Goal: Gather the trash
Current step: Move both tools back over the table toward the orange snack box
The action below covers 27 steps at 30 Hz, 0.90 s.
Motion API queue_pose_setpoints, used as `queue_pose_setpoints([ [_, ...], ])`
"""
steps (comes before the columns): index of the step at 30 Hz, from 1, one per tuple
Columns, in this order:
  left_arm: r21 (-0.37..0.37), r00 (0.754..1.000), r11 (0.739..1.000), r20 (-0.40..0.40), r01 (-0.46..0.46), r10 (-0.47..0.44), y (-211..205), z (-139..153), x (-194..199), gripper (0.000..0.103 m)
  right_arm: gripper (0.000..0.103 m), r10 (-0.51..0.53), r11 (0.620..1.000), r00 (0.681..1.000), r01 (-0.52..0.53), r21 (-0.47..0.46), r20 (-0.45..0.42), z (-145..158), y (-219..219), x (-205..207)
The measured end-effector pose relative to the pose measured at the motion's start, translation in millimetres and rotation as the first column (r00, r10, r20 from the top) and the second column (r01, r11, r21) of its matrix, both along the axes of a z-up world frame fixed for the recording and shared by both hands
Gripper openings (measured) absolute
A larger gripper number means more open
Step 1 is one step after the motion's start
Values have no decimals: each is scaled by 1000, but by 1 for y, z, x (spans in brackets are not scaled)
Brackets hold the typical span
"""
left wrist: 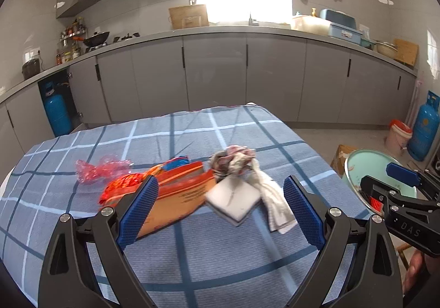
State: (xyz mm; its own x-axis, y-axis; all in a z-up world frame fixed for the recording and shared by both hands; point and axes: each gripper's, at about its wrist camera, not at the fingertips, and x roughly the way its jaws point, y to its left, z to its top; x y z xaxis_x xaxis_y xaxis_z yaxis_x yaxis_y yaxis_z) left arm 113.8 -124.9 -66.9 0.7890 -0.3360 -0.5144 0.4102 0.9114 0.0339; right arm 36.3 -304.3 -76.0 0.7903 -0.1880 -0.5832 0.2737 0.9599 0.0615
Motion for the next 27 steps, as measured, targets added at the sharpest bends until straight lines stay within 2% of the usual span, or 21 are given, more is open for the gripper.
queue_pose_setpoints([
  [9, -18, 997, 997, -16, -75, 75, 40, -2, 11, 91, 65, 48, 999, 999, -49, -8, -18, -3, 26, 14],
  [12, -9, 995, 995, -9, -98, 98, 55, -2, 12, 91, 66, 66, 998, 998, -66, -1, -16, -4, 33, 18],
  [13, -2, 994, 994, -6, -111, 111, 62, -3, 12, 91, 72, 71, 998, 997, -71, 1, -13, -5, 35, 19],
  [14, 3, 993, 993, -5, -121, 121, 66, -3, 13, 91, 73, 74, 997, 997, -74, 0, -6, -5, 38, 20],
  [22, 52, 972, 971, -20, -234, 235, 116, -13, 25, 91, 73, 132, 991, 991, -132, 36, -13, -17, 56, 33],
  [27, 61, 964, 964, -50, -259, 262, 128, -22, 37, 91, 73, 142, 989, 990, -141, 47, -21, -23, 58, 36],
])
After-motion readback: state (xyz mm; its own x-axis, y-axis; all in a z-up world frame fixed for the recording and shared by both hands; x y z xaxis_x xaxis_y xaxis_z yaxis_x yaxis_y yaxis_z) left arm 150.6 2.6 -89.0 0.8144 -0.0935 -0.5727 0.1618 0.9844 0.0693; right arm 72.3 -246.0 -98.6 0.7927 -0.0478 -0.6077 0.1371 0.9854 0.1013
